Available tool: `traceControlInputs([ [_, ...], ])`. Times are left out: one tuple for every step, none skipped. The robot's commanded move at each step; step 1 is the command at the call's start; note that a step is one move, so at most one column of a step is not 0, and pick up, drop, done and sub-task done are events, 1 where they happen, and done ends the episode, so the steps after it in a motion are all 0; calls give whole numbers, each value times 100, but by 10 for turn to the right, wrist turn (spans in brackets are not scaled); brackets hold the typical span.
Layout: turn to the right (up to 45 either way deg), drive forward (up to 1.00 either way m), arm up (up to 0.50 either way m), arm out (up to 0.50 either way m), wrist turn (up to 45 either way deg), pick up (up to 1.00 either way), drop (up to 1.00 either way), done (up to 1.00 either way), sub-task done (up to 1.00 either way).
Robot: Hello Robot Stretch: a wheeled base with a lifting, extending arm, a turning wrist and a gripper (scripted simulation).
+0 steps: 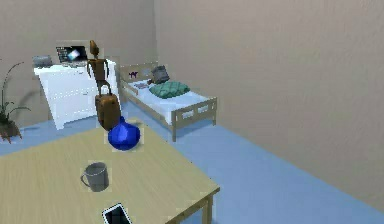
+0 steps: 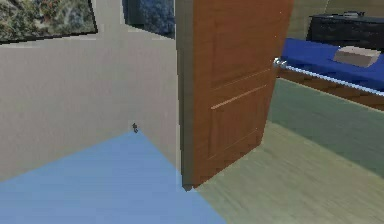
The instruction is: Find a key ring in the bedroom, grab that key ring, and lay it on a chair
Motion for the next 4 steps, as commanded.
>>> traceControlInputs([
  [60,0,0,0,0,0,0,0,0],
  [0,20,0,0,0,0,0,0,0],
  [-450,0,0,0,0,0,0,0,0],
  [-450,0,0,0,0,0,0,0,0],
])
